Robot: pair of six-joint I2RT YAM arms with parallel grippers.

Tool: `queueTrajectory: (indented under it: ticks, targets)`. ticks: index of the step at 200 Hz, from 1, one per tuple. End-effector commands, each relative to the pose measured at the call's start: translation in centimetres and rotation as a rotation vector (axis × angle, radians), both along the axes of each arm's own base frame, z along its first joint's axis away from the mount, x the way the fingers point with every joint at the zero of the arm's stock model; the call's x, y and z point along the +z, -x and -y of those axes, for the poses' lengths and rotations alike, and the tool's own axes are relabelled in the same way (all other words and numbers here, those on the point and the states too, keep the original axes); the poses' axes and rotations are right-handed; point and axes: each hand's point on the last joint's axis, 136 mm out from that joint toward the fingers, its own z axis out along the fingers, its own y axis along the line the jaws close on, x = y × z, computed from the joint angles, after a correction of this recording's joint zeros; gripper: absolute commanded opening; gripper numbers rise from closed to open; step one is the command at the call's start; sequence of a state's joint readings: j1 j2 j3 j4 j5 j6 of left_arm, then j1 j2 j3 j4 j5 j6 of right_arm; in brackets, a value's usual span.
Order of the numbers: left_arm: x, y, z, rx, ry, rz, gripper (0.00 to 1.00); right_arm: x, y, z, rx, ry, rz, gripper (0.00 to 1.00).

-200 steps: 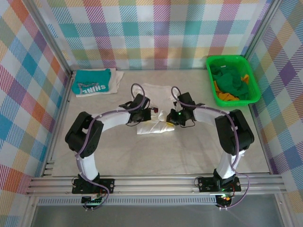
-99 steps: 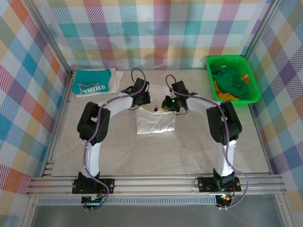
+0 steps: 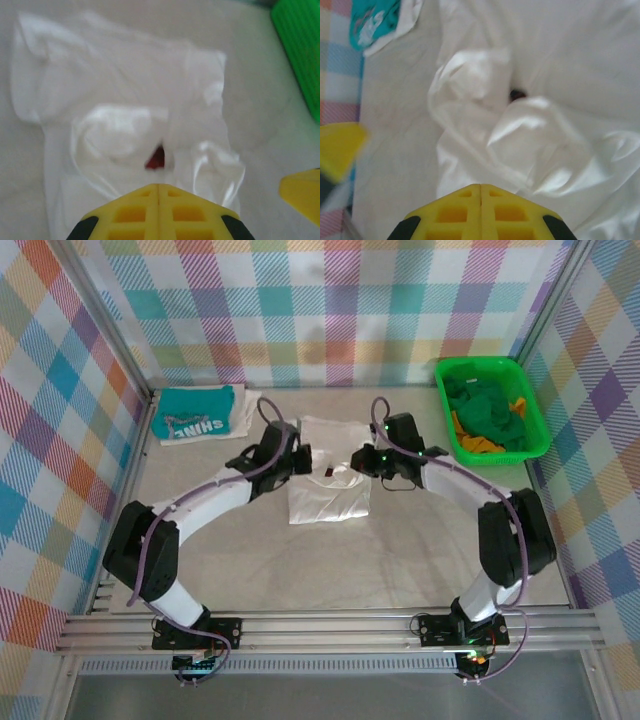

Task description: Fold and stack the t-shirts

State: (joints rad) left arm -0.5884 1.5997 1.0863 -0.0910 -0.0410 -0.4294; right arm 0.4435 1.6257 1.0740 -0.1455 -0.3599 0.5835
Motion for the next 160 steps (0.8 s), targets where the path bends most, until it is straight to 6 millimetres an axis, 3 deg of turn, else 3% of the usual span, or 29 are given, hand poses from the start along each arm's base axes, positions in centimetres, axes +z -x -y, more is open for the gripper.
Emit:
queueTrajectory:
  ticks: [1, 17, 35, 55, 102, 135, 160]
  targets:
    - [-3.7, 2.1, 0.7, -0.048, 0.036, -0.075, 0.00, -2.8, 3.6, -1.4, 0.099, -0.038, -0.061, 0.00]
    - [-5.9, 2.6, 0.3, -0.044, 0.011, -0.113, 0.00, -4.7, 4.5, -1.3, 0.086, -0.011, -0.075, 0.00]
    - [-7.3, 2.0, 0.0, -0.023, -0.028, -0.118, 0.00, -6.4, 4.1, -1.4, 0.069, 0.020, -0.088, 0.00]
    - [-8.1, 0.4, 0.7, -0.025, -0.064, -0.119, 0.00, -7.9, 2.7, -1.4, 0.025, 0.058, -0.092, 0.00]
    - [-10.3, -4.3, 1.4, 0.007, -0.172, -0.138, 0.00, -8.9, -1.6, -1.7, -0.041, 0.133, -0.061, 0.00]
    - [-9.4, -8.6, 0.8, 0.050, -0.206, -0.083, 0.00, -8.5, -5.3, -1.6, -0.094, 0.168, -0.026, 0.00]
    - [-7.0, -12.5, -0.6, 0.102, -0.235, -0.025, 0.00, -8.0, -9.0, -0.6, -0.149, 0.183, 0.014, 0.00]
